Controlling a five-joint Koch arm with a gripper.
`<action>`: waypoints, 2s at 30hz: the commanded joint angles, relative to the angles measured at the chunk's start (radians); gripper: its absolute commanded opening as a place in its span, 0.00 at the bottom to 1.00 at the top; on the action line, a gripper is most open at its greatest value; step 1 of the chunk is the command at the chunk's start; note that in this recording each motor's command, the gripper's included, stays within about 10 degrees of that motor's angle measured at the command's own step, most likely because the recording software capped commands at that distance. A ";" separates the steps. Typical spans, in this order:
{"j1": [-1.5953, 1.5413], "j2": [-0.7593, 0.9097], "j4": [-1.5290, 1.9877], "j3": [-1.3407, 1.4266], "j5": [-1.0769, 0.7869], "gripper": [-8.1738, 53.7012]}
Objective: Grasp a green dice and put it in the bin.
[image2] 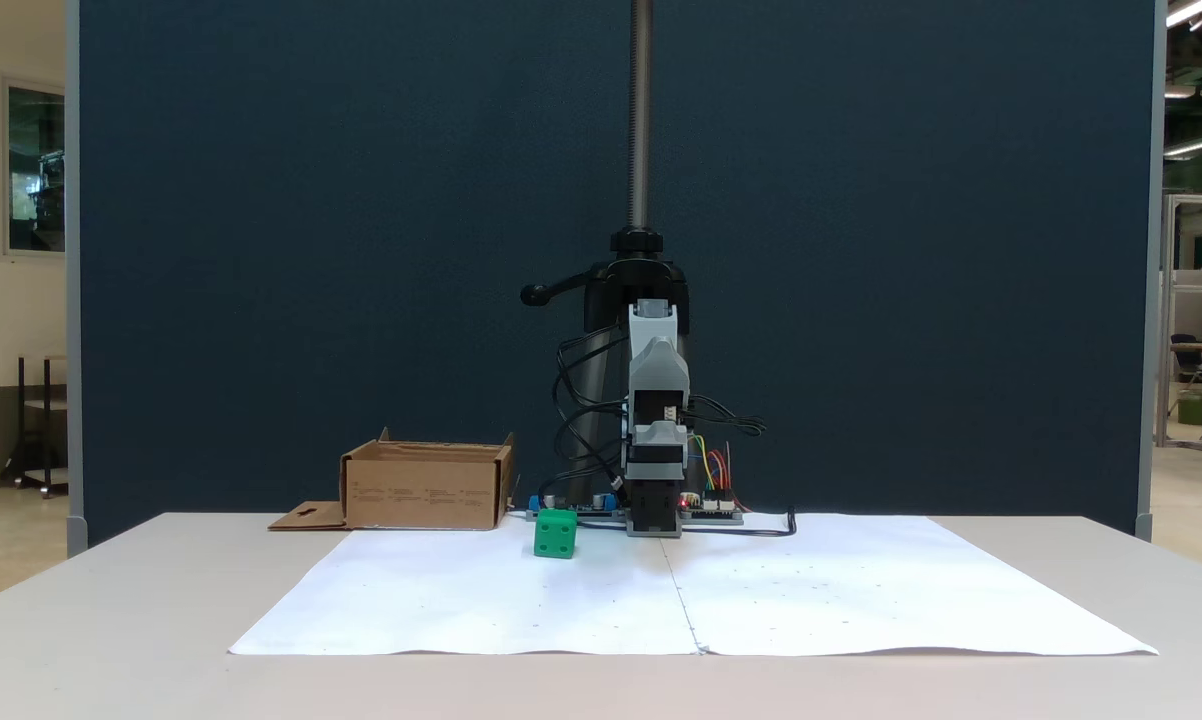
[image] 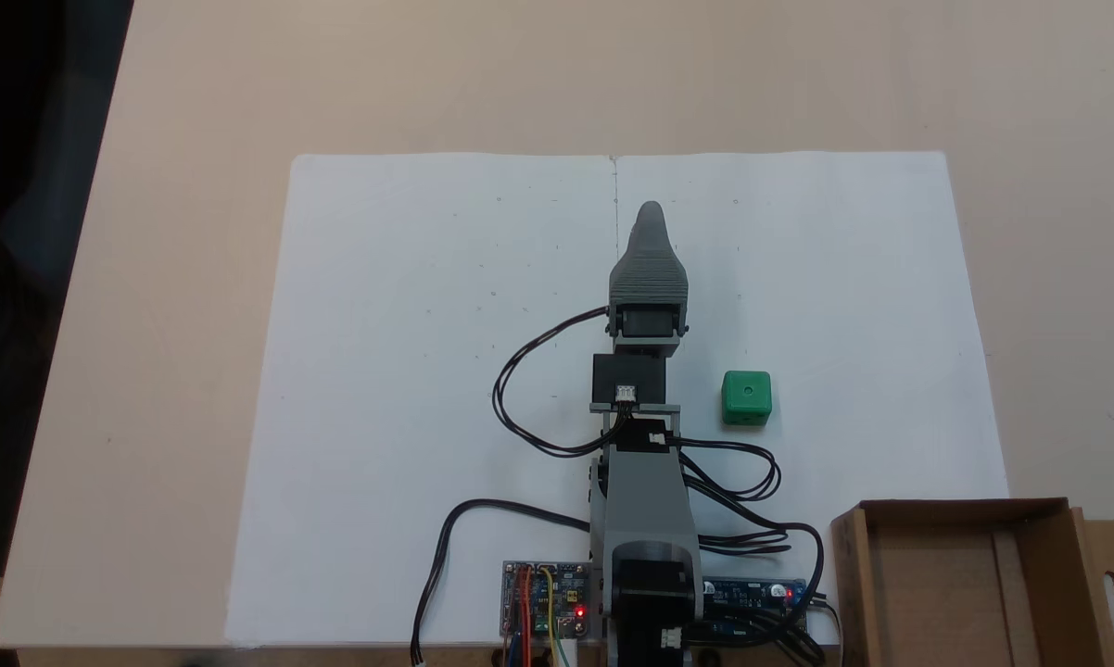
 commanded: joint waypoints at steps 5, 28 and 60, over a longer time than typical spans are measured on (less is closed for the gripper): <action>0.023 0.107 -0.011 0.051 -0.054 0.83; -0.066 0.106 0.206 -0.021 -0.061 0.80; 0.189 -0.184 1.761 -0.934 0.138 0.81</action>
